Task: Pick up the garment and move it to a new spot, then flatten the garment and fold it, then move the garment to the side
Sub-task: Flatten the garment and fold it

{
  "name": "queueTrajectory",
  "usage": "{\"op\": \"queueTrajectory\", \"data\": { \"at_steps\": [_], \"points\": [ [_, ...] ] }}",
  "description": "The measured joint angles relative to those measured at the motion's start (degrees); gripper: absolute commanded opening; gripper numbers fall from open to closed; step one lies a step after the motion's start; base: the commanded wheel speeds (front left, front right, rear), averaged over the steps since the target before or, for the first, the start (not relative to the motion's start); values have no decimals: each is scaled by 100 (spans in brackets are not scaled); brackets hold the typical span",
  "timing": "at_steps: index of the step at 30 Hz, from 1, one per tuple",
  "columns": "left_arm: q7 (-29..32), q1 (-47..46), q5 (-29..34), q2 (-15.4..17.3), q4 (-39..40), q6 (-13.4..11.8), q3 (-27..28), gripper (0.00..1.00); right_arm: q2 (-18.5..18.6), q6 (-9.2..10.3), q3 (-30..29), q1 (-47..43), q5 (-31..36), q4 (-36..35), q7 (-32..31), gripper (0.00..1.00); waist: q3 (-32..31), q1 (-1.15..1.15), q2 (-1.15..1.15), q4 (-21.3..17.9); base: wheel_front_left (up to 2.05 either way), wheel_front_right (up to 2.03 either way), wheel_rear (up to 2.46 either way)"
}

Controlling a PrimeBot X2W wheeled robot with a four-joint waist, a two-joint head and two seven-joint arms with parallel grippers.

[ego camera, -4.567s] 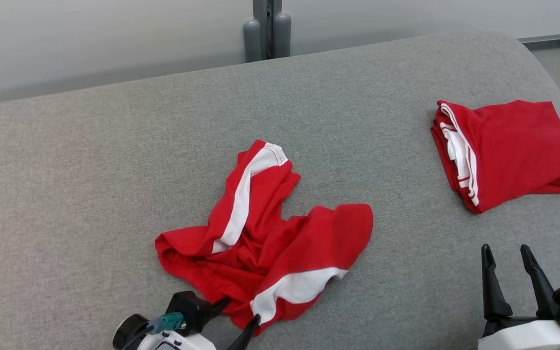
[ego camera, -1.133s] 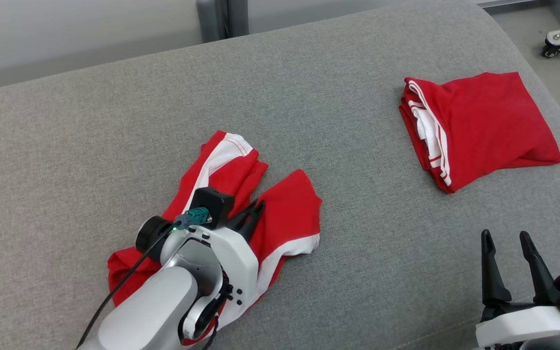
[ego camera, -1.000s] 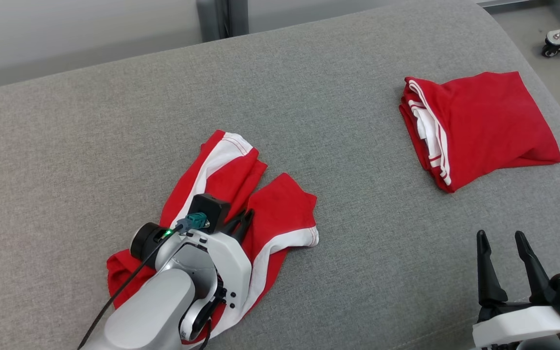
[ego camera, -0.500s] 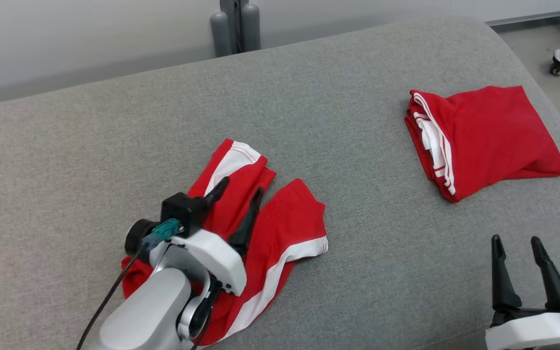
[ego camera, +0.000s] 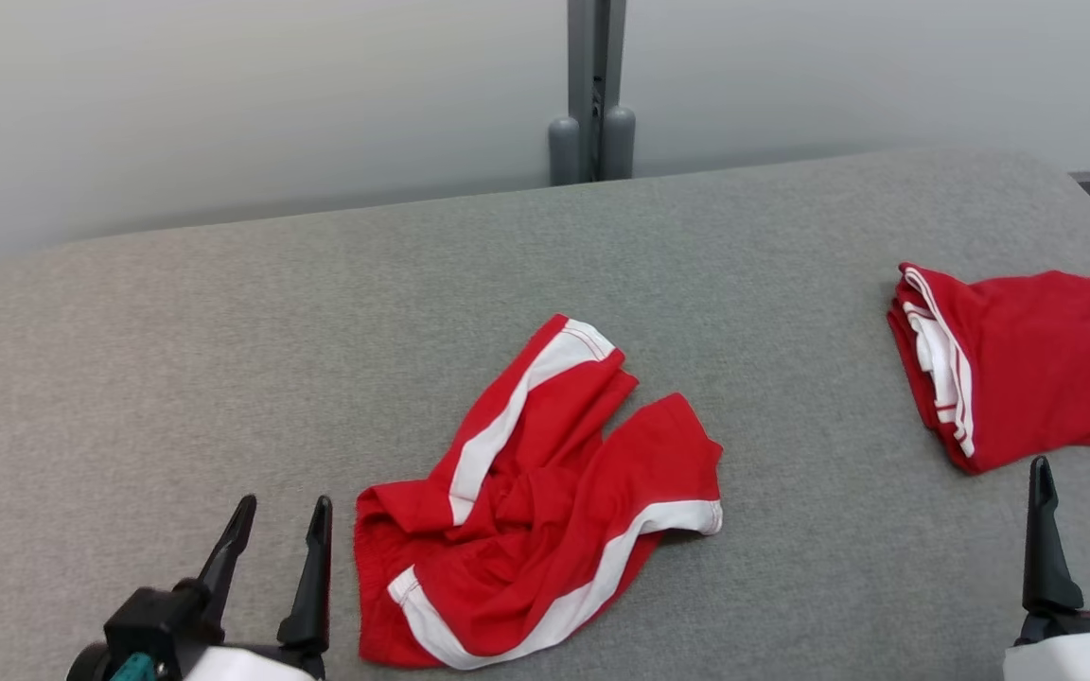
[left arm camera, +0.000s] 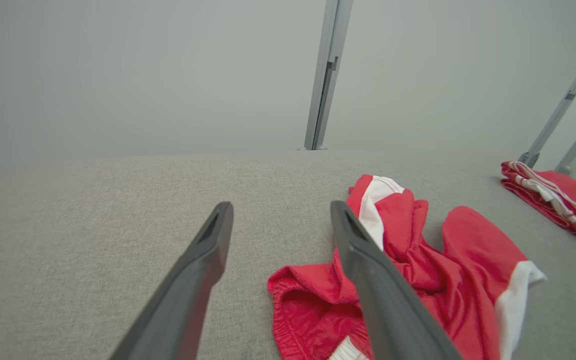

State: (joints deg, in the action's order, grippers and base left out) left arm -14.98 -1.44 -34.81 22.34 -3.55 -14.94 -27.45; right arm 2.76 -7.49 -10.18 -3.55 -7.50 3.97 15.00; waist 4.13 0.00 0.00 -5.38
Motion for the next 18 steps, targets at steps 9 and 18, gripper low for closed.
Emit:
{"op": "queueTrajectory", "data": {
  "at_steps": [9,18],
  "points": [
    [-1,1489,882,-594,257,627,1301,100,1,0,108,-308,114,180,-1,100,-423,0,0,545,0,0,0],
    [-1,1889,1612,-1273,163,1403,2252,100,-1,0,550,-571,138,401,0,100,-662,0,0,733,0,0,0]
  ]
}}
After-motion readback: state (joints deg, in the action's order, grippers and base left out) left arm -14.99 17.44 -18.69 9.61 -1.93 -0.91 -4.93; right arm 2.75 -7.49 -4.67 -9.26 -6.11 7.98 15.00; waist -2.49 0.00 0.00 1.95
